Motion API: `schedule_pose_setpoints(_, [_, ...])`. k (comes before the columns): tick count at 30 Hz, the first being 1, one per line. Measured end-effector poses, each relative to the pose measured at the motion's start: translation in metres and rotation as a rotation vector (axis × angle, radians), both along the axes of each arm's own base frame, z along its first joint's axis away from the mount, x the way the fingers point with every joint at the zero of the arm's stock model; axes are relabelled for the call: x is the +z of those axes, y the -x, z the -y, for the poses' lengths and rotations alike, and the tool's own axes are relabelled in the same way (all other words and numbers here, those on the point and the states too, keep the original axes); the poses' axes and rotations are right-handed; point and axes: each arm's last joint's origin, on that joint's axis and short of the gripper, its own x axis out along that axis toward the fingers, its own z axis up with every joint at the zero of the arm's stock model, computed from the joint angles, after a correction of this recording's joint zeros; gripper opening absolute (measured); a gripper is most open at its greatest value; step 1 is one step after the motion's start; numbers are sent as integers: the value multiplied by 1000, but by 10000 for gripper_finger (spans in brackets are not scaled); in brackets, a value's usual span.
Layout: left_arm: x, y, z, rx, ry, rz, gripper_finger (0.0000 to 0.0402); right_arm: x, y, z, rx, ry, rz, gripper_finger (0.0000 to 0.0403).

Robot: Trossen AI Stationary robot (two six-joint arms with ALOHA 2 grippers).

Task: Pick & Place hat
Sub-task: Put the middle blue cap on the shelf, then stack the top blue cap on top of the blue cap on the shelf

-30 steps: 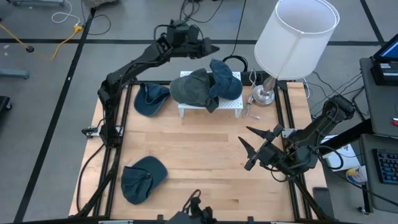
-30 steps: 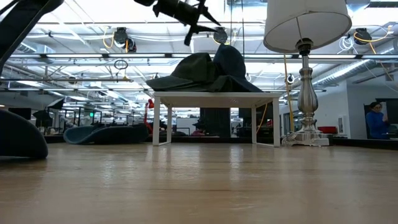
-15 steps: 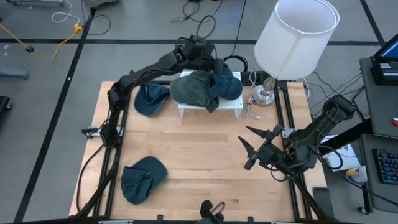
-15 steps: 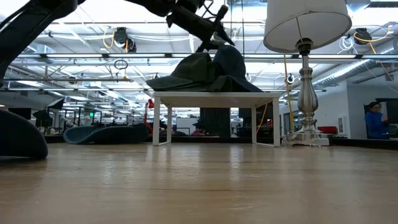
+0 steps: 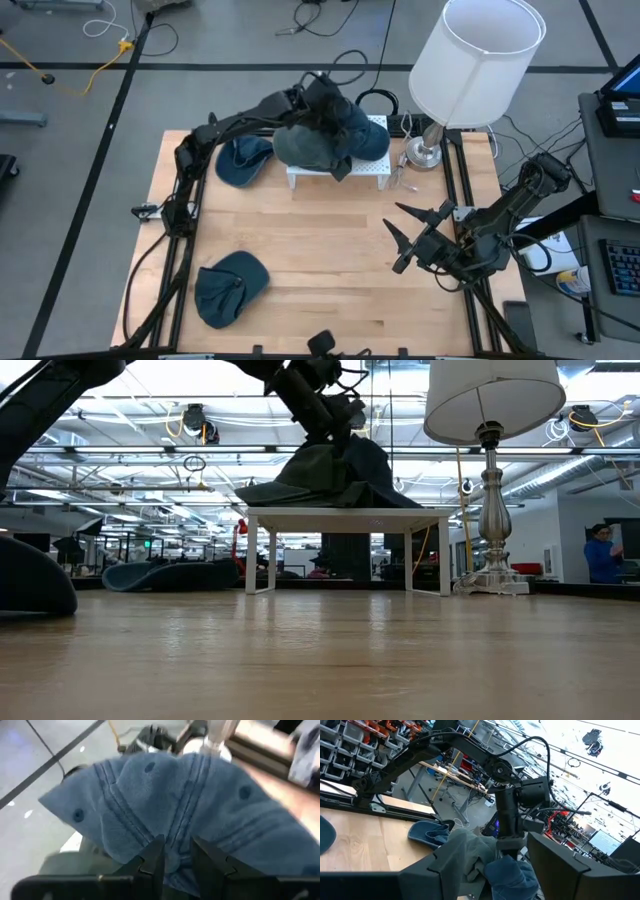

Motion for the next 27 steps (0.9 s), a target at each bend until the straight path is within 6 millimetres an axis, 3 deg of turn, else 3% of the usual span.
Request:
schedule_pose_setpoints(7, [-4, 0, 9, -15, -55, -96, 93, -2, 0, 0, 3, -28, 17, 201])
schedule_pose_setpoints(15, [10, -1, 11, 3, -8, 35, 93, -4, -1, -1, 4, -22, 8, 201])
schedule_pose_setpoints(27, [43, 41, 27, 203, 290, 56, 93, -4, -1, -1, 0, -17, 3, 201])
